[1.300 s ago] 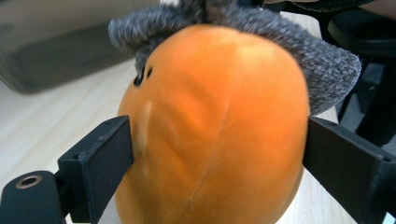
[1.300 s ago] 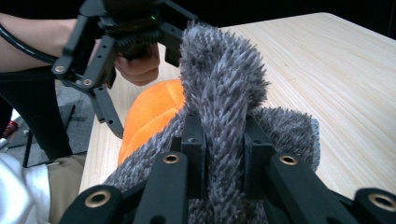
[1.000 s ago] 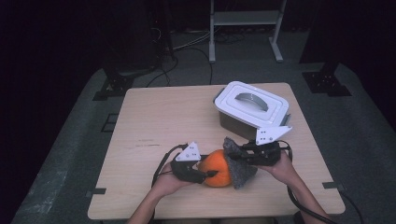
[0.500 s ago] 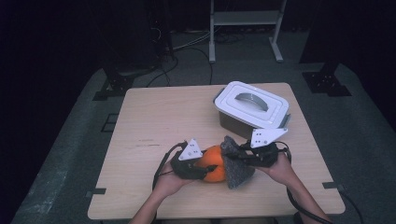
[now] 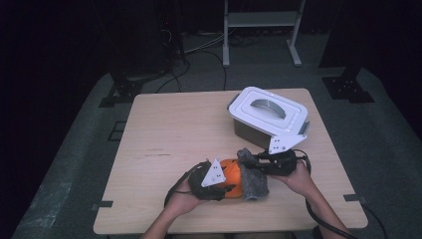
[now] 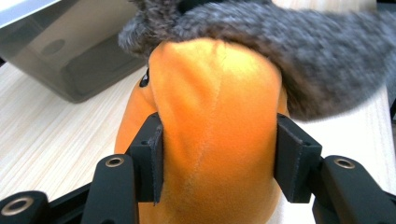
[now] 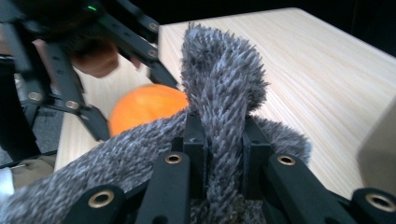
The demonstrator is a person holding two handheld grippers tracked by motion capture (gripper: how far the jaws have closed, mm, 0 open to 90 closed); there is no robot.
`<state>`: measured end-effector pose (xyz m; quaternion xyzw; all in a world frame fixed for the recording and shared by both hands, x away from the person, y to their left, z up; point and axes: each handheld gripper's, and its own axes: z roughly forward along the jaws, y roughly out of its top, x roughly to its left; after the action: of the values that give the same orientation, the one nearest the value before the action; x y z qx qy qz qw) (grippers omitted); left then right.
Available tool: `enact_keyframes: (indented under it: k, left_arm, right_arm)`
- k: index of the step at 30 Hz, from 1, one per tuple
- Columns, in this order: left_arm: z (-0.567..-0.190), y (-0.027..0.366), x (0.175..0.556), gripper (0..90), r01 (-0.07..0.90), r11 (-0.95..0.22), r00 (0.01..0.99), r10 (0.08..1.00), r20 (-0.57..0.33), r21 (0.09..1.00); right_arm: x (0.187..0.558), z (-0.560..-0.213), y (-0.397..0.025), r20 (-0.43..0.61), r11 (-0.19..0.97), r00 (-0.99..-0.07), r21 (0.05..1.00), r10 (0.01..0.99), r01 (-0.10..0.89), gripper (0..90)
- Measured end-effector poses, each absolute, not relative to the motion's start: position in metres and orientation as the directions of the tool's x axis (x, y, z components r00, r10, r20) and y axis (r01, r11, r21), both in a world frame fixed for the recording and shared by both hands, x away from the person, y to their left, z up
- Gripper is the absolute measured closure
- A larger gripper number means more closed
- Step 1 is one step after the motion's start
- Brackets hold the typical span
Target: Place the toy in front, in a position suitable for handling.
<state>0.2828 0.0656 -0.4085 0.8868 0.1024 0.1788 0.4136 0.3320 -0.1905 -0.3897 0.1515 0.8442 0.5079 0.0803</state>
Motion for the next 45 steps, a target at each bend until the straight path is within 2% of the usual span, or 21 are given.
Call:
enact_keyframes:
  k: [8, 19, 24, 28, 30, 35, 38, 39, 42, 45]
  left_arm:
    - [-0.41, 0.064, 0.281, 42.3, 0.014, -0.656, 0.922, 0.301, 0.244, 0.755]
    - [-0.41, 0.07, 0.285, 44.8, 0.065, -0.61, 0.919, 0.345, 0.191, 0.79]
    - [-0.4, 0.074, 0.289, 45.6, 0.14, -0.564, 0.904, 0.407, 0.127, 0.814]
    - [-0.399, 0.074, 0.288, 44.6, 0.15, -0.579, 0.901, 0.413, 0.13, 0.801]
    - [-0.405, 0.075, 0.291, 40.8, 0.162, -0.574, 0.907, 0.407, 0.108, 0.803]
    - [-0.409, 0.071, 0.293, 18.7, 0.155, -0.567, 0.917, 0.388, 0.096, 0.809]
    - [-0.411, 0.073, 0.298, 14.2, 0.183, -0.557, 0.915, 0.397, 0.066, 0.81]
    - [-0.411, 0.075, 0.299, 15.5, 0.179, -0.558, 0.919, 0.389, 0.064, 0.81]
    - [-0.412, 0.073, 0.297, 31.7, 0.161, -0.566, 0.922, 0.379, 0.082, 0.808]
    - [-0.411, 0.064, 0.291, 37.5, 0.129, -0.584, 0.924, 0.365, 0.117, 0.802]
  right_arm:
    - [0.32, -0.382, -0.169, -0.006, 0.446, -0.959, 0.886, 0.284, 0.127, 75.8]
    - [0.338, -0.397, -0.193, 0.076, 0.41, -0.933, 0.884, 0.352, 0.226, 75.7]
    - [0.326, -0.377, -0.185, 0.022, 0.39, -0.948, 0.908, 0.319, 0.152, 75.8]
    - [0.319, -0.373, -0.171, -0.009, 0.408, -0.957, 0.906, 0.29, 0.115, 75.7]
    - [0.324, -0.38, -0.171, 0.008, 0.423, -0.958, 0.896, 0.287, 0.134, 75.8]
    - [0.327, -0.388, -0.179, 0.025, 0.441, -0.963, 0.886, 0.269, 0.146, 75.7]
    - [0.327, -0.388, -0.18, 0.029, 0.441, -0.964, 0.885, 0.265, 0.148, 75.6]
    - [0.328, -0.388, -0.181, 0.029, 0.444, -0.964, 0.884, 0.266, 0.149, 75.6]
    - [0.325, -0.384, -0.178, 0.015, 0.447, -0.962, 0.883, 0.274, 0.141, 75.5]
    - [0.318, -0.376, -0.168, -0.001, 0.432, -0.972, 0.896, 0.237, 0.105, 75.6]
